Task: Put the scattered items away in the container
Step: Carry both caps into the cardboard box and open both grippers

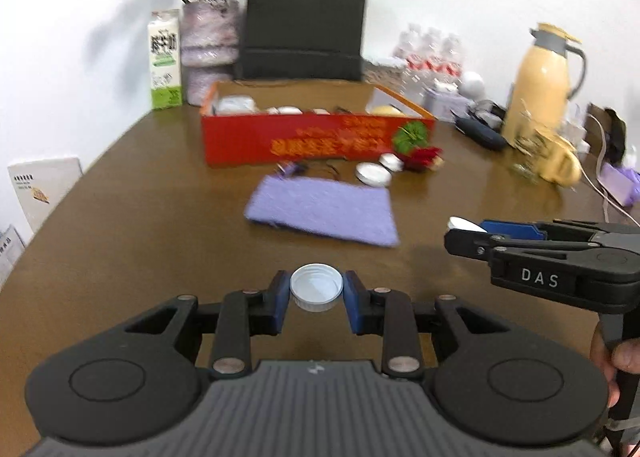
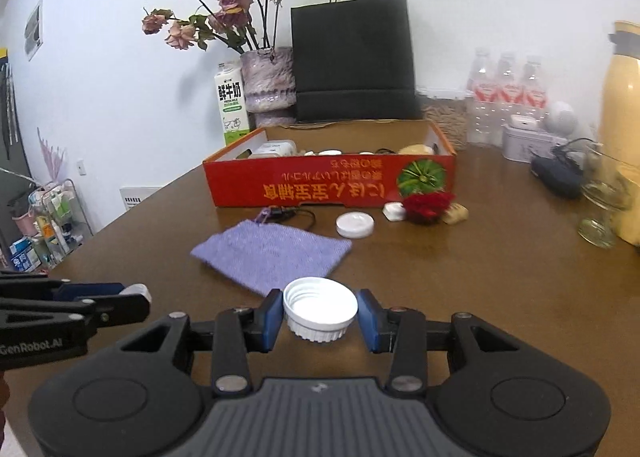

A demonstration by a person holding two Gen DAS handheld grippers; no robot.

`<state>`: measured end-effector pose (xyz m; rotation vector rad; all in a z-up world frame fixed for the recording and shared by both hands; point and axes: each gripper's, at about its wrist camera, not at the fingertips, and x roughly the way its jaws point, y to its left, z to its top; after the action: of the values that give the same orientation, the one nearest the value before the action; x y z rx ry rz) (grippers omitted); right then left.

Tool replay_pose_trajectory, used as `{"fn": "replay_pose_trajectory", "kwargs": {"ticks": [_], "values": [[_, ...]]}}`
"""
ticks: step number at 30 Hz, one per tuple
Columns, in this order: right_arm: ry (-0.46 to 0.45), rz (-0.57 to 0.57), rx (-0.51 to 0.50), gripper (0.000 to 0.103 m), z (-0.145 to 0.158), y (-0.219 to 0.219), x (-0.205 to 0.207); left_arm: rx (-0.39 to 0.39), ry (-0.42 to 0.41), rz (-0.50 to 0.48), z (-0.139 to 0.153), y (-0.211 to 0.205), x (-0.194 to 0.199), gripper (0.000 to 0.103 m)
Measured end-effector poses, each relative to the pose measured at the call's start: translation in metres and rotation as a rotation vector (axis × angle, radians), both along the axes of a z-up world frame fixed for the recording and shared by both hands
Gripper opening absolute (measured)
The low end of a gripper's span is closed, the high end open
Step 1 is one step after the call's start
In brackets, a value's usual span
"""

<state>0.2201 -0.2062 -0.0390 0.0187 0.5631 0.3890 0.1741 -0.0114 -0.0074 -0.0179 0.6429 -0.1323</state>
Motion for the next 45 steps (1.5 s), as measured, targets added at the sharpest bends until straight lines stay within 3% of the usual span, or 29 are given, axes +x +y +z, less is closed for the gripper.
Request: {"fn": "replay_pose_trajectory", "kwargs": {"ticks": [11,15,19,23,27,31,35,39,45], "values": [[-0.028,-0.043,0.061,0.039,0.006,-0.040,-0.044,0.046,0.003,0.002,0.006,-0.014,-0.026,0.030],[-0.032,-0.048,0.085,0.039,0.012,-0.050,-0.041,0.025,0.000,-0.011,0.016,-0.009,-0.008,0.030],[-0.067,-0.034,0.076,0.039,0.032,-0.057,-0.017,-0.024,-0.003,-0.060,0.042,0.002,0.045,0.030],[-0.129,-0.007,0.073,0.039,0.065,-0.062,0.031,0.002,0.001,-0.094,0.068,-0.001,0.124,0.030],[-0.151,0.017,0.060,0.039,0.098,-0.058,0.112,0.002,0.048,-0.133,0.089,-0.011,0.220,0.030],[-0.038,0.053,0.085,0.039,0.115,-0.043,0.227,-0.009,0.169,-0.129,0.080,-0.027,0.329,0.030],[0.126,0.024,0.076,0.039,0.101,-0.023,0.337,-0.033,0.319,-0.028,0.042,-0.034,0.421,0.030],[0.208,-0.042,-0.066,0.039,0.072,0.004,0.408,0.052,0.377,0.032,0.006,-0.041,0.460,0.030],[0.246,-0.093,-0.234,0.041,0.038,0.033,0.447,-0.004,0.411,0.053,-0.012,-0.036,0.470,0.037]]}}
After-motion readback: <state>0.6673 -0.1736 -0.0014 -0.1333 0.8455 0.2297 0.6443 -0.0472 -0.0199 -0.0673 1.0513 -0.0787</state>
